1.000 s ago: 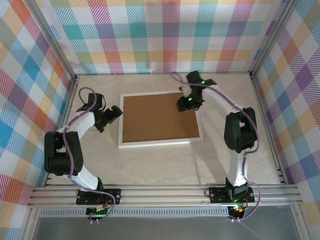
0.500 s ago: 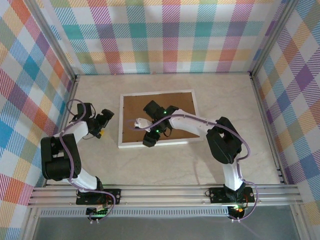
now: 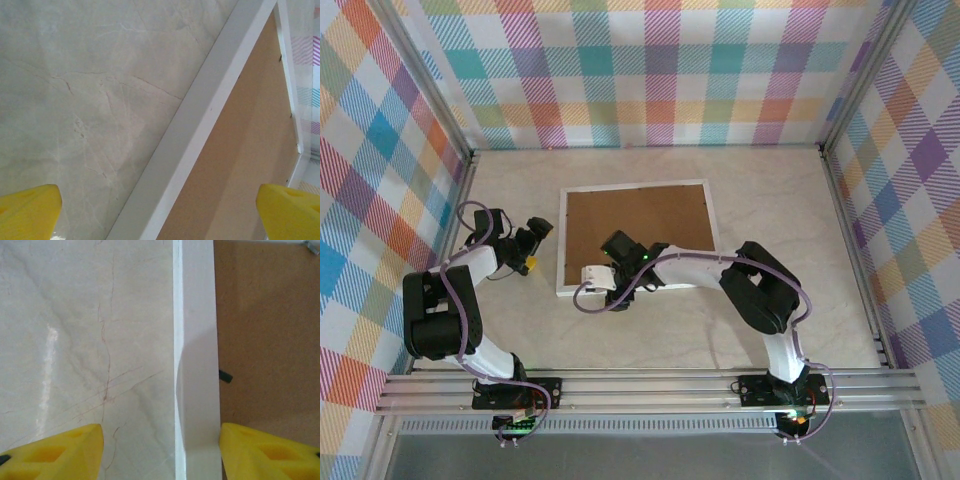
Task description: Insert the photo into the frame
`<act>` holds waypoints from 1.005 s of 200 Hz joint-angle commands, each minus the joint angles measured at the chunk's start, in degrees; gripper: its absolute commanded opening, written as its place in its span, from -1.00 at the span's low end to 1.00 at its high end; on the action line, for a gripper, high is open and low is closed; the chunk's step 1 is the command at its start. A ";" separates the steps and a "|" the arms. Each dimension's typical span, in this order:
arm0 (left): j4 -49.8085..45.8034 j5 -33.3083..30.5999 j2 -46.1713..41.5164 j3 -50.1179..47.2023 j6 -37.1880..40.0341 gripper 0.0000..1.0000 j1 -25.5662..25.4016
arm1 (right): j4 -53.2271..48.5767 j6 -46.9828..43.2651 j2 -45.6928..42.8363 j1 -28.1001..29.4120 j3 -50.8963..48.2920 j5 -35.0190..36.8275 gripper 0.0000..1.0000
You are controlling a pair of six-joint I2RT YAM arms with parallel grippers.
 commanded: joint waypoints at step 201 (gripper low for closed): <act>4.68 6.22 3.18 -0.52 -0.81 1.00 1.16 | -2.03 -5.83 -0.08 0.50 3.05 4.99 -1.00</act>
